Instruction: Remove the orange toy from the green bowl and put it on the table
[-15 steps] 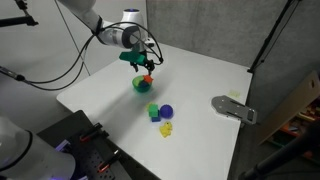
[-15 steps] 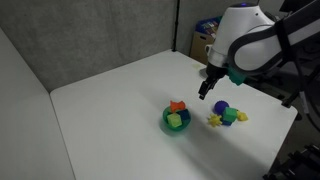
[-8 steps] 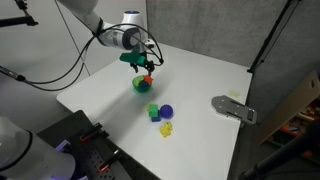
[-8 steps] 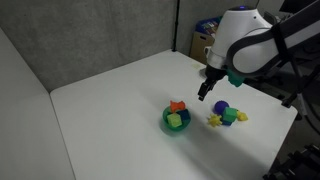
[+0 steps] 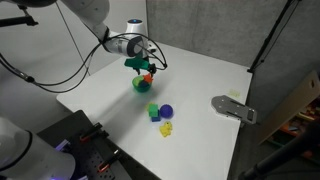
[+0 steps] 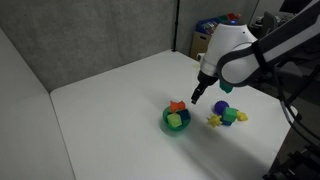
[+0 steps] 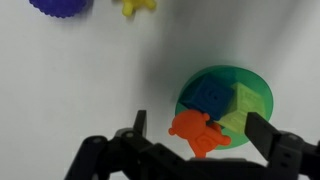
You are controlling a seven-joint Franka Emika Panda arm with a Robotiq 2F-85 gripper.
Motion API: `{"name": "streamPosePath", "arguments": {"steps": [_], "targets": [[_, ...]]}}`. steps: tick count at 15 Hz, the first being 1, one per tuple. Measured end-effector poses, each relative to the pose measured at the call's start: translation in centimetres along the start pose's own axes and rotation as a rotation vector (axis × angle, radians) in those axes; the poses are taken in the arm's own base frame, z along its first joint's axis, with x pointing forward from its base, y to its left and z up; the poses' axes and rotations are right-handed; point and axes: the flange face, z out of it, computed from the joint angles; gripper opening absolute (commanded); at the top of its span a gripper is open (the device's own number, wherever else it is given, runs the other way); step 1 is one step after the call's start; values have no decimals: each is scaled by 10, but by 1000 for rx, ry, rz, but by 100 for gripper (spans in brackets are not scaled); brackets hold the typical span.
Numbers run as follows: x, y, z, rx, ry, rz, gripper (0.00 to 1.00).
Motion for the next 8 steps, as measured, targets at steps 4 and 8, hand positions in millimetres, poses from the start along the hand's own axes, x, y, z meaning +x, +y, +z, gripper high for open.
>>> {"name": "streamPosePath", "arguments": {"steps": [4, 8], "targets": [[13, -4, 24, 18, 16, -53, 100], [26, -4, 43, 31, 27, -101, 100]]}}
